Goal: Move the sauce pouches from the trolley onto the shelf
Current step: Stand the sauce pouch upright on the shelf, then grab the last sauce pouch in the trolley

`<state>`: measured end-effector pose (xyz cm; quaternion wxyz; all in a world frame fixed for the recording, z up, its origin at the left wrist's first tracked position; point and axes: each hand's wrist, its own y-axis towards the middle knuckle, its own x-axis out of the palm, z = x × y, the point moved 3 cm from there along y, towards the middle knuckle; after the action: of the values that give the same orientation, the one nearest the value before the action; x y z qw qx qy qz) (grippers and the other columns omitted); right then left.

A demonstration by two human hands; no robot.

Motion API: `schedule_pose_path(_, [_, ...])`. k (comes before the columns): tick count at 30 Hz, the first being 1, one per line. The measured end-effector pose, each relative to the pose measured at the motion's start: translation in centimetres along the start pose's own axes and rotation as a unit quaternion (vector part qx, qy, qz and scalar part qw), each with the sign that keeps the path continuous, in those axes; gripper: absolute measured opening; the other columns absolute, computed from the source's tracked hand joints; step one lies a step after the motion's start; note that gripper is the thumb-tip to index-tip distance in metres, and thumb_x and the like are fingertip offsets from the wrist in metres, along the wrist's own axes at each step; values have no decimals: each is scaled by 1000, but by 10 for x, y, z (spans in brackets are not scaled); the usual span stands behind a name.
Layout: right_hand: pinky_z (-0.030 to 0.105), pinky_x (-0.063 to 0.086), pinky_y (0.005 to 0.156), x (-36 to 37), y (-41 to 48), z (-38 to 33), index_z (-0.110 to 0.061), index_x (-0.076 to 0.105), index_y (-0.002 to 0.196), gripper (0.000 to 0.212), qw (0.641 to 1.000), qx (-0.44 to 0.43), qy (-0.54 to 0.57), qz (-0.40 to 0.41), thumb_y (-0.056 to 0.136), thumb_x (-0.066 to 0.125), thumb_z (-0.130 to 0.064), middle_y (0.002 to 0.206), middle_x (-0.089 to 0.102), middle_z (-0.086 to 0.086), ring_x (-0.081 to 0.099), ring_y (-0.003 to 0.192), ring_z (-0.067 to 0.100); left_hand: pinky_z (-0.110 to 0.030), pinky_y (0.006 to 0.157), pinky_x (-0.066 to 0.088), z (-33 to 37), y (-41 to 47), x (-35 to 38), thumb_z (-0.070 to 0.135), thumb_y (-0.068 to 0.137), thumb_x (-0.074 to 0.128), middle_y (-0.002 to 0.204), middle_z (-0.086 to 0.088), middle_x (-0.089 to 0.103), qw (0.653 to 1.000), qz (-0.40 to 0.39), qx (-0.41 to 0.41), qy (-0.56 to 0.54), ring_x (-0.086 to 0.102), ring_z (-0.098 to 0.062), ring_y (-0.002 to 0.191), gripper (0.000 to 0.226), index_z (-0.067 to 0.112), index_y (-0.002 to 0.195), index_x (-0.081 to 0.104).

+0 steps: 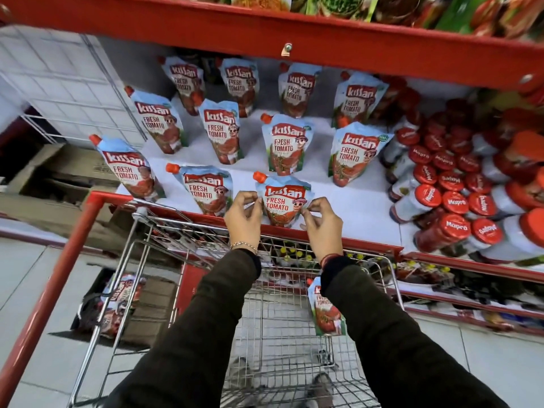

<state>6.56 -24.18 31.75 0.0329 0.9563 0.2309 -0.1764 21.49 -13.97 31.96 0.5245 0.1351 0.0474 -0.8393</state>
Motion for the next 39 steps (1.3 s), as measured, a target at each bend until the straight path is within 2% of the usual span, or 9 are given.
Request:
schedule_pose_path(2, [44,63,80,0,1,1,-26,51,91,17,1000,-1,1,-4,96,59,-12,100,67,5,73,92,24,-9,77,56,-1,0,1,5,91,62,91,-1,67,1000,8,2,4,66,-14,85,11,2,101,67])
schedule_pose_path(4, [42,62,85,0,3,1,-24,54,96,14,1000,-1,-1,-11,95,59,-12,102,66,2,71,95,22,-1,73,52,-1,-1,2,4,92,61,93,-3,69,1000,12,4,-2,66,-16,88,14,3,104,68])
schedule_pose_path(10, [-3,45,72,-13,-8,8,-14,60,116,24,1000,-3,6,4,93,64,-15,105,68,-1,66,89,10,10,74,39,-7,-29,4,7,94,57,124,-4,58,999,38,-7,-18,54,-13,108,29,7,123,60])
schedule_pose_path(15, [8,50,69,-31,-42,42,-17,65,108,17,1000,-2,10,27,91,67,-18,90,67,-5,63,79,2,1,87,39,-37,-83,24,6,94,55,122,-6,59,999,18,-3,32,54,-7,105,27,12,120,62])
schedule_pose_path(22, [28,53,83,-64,-72,132,-17,64,106,18,994,79,-68,-18,89,69,-15,100,69,-1,64,92,13,-43,99,53,-103,-150,81,7,93,54,119,-7,68,983,-127,-106,74,64,-23,108,24,16,112,66])
schedule_pose_path(25, [36,55,86,-76,-79,182,-21,62,106,20,984,129,-109,-58,88,71,-21,105,69,5,65,96,20,-36,96,53,-127,-173,107,5,94,55,123,-9,66,964,-189,-140,123,62,-23,111,25,7,117,65])
schedule_pose_path(29, [15,46,74,-81,-89,253,-5,59,126,42,939,278,-148,-137,92,66,-29,124,65,16,63,107,26,-30,92,52,-166,-199,140,5,97,51,131,-10,63,928,-238,-223,179,62,-29,115,30,8,125,62])
schedule_pose_path(36, [39,42,104,-72,-92,338,7,48,133,45,887,379,-187,-188,100,51,-22,136,54,27,52,127,39,-36,101,44,-242,-215,178,14,100,43,137,-17,58,848,-285,-317,314,56,-34,124,39,5,137,53])
schedule_pose_path(39, [35,45,96,-63,-89,347,6,55,123,32,889,370,-191,-190,97,50,-12,128,62,23,57,120,37,-34,103,44,-267,-215,186,16,99,45,135,-13,61,834,-281,-367,302,56,-32,125,36,9,131,60])
